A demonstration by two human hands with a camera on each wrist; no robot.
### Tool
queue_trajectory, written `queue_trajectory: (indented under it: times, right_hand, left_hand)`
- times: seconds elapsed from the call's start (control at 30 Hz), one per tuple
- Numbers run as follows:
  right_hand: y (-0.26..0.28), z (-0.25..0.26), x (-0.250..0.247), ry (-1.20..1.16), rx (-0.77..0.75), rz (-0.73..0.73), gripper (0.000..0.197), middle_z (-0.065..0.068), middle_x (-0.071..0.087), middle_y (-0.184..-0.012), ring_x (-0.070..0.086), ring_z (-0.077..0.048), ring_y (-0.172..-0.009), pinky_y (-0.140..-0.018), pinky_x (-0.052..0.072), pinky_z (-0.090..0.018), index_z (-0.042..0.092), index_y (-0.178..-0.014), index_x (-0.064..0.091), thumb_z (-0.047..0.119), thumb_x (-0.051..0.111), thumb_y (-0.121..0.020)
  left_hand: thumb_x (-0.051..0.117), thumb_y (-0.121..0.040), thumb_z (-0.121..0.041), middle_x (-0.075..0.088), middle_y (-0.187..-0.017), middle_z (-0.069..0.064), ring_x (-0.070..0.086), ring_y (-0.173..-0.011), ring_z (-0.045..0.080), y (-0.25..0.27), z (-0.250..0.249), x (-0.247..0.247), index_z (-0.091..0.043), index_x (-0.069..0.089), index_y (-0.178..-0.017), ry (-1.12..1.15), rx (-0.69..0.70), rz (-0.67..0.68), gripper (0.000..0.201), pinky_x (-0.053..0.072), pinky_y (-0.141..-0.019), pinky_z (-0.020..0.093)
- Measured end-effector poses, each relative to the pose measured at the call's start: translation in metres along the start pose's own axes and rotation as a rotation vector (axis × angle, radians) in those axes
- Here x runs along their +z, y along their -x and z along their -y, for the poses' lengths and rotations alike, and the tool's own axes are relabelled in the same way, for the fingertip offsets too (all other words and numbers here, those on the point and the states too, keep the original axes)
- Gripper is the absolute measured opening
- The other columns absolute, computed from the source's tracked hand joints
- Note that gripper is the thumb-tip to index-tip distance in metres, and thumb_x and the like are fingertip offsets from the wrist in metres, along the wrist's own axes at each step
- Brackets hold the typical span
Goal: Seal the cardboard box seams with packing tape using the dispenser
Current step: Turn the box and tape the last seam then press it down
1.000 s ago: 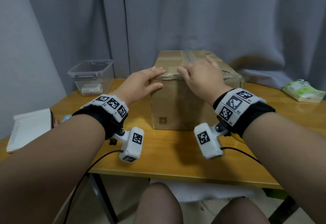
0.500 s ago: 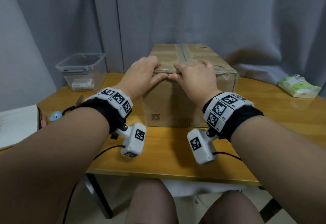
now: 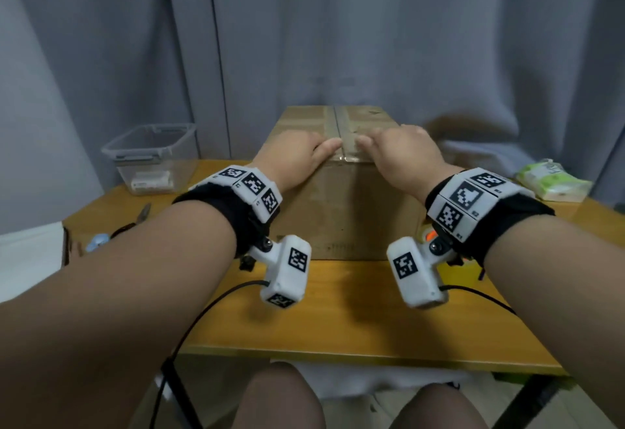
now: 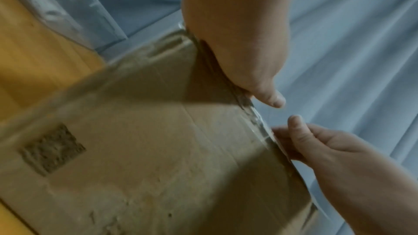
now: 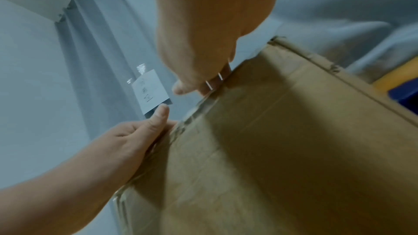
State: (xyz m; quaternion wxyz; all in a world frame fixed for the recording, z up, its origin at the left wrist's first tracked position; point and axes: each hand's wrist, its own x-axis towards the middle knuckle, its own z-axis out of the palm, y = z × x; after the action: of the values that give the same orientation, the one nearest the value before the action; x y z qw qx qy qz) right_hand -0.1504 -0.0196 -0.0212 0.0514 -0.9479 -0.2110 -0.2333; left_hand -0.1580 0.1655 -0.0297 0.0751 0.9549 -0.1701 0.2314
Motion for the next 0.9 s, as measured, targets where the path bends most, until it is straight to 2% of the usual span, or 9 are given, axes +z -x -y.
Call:
queue_trajectory:
  times: [0.07, 0.17, 0.27, 0.37, 0.5, 0.6, 0.7, 0.8, 0.9]
  right_hand:
    - [0.004, -0.006, 0.003, -0.052, 0.043, -0.074, 0.043, -0.018, 0.067, -0.103, 0.059, -0.036, -0.100, -0.085, 0.036, -0.038, 0.011, -0.108, 0.062, 0.036, 0.028, -0.103]
    - [0.010, -0.011, 0.013, -0.094, 0.009, -0.140, 0.035, -0.019, 0.067, -0.092, 0.059, -0.039, -0.091, -0.072, 0.031, -0.037, 0.012, -0.093, 0.059, 0.032, 0.033, -0.102]
    - [0.012, -0.015, 0.018, -0.146, 0.005, -0.129, 0.028, -0.010, 0.055, -0.074, 0.057, -0.037, -0.085, -0.068, 0.023, -0.032, 0.018, -0.078, 0.045, 0.031, 0.036, -0.101]
    - [0.016, -0.018, 0.016, -0.136, -0.029, -0.114, 0.028, -0.012, 0.056, -0.076, 0.056, -0.037, -0.086, -0.069, 0.022, -0.032, 0.018, -0.077, 0.043, 0.030, 0.036, -0.101]
    - [0.013, -0.023, 0.009, -0.136, -0.061, -0.047, 0.031, -0.010, 0.060, -0.079, 0.056, -0.034, -0.087, -0.069, 0.024, -0.031, 0.014, -0.082, 0.054, 0.031, 0.036, -0.101]
    - [0.009, -0.028, 0.002, -0.196, -0.029, 0.026, 0.032, -0.001, 0.052, -0.073, 0.055, -0.030, -0.086, -0.068, 0.031, -0.031, 0.013, -0.086, 0.058, 0.031, 0.036, -0.101]
    - [0.010, -0.032, 0.002, -0.269, -0.024, -0.034, 0.030, -0.009, 0.068, -0.104, 0.058, -0.031, -0.104, -0.085, 0.041, -0.034, 0.019, -0.118, 0.062, 0.025, 0.038, -0.101]
    - [0.012, -0.037, 0.004, -0.238, -0.057, -0.129, 0.039, -0.006, 0.070, -0.111, 0.058, -0.023, -0.113, -0.111, 0.022, -0.031, 0.026, -0.136, 0.050, 0.017, 0.035, -0.101]
    - [0.017, -0.044, 0.007, -0.208, -0.037, -0.171, 0.040, -0.003, 0.069, -0.108, 0.057, -0.018, -0.113, -0.115, 0.009, -0.033, 0.027, -0.137, 0.047, 0.018, 0.033, -0.101]
  left_hand:
    - [0.031, -0.096, -0.053, 0.070, -0.092, 0.004, 0.060, -0.090, 0.025, -0.003, -0.001, 0.008, -0.018, 0.068, -0.097, -0.058, 0.017, -0.040, 0.051, 0.040, -0.068, 0.034]
    - [0.025, -0.092, -0.060, 0.068, -0.110, 0.003, 0.060, -0.100, 0.026, 0.001, -0.002, 0.016, -0.020, 0.063, -0.113, -0.241, 0.092, -0.103, 0.059, 0.044, -0.081, 0.038]
    - [0.033, -0.093, -0.058, 0.058, -0.131, 0.003, 0.054, -0.116, 0.026, 0.005, -0.003, 0.021, -0.017, 0.049, -0.132, -0.356, 0.097, -0.077, 0.059, 0.040, -0.090, 0.038]
    - [0.036, -0.089, -0.063, 0.049, -0.140, 0.004, 0.049, -0.124, 0.025, 0.005, -0.004, 0.023, -0.016, 0.042, -0.137, -0.385, 0.081, -0.031, 0.068, 0.039, -0.096, 0.038]
    - [0.020, -0.082, -0.075, 0.061, -0.124, 0.004, 0.060, -0.107, 0.026, 0.004, -0.008, 0.006, -0.016, 0.050, -0.128, -0.340, 0.117, 0.039, 0.080, 0.048, -0.084, 0.039]
    - [0.022, -0.097, -0.053, 0.064, -0.121, 0.005, 0.059, -0.109, 0.027, -0.006, -0.022, 0.000, -0.022, 0.054, -0.127, -0.127, 0.138, 0.068, 0.053, 0.046, -0.088, 0.039]
    - [0.027, -0.097, -0.050, 0.070, -0.103, 0.006, 0.062, -0.096, 0.027, -0.016, -0.035, 0.010, -0.027, 0.062, -0.116, -0.076, 0.122, 0.049, 0.046, 0.047, -0.078, 0.038]
    - [0.032, -0.096, -0.050, 0.070, -0.094, 0.002, 0.062, -0.089, 0.025, -0.022, -0.037, 0.020, -0.022, 0.066, -0.101, -0.225, 0.194, -0.065, 0.044, 0.043, -0.073, 0.035]
    - [0.030, -0.096, -0.052, 0.070, -0.098, 0.000, 0.063, -0.090, 0.025, -0.021, -0.035, 0.026, -0.023, 0.065, -0.105, -0.274, 0.230, -0.110, 0.047, 0.040, -0.073, 0.034]
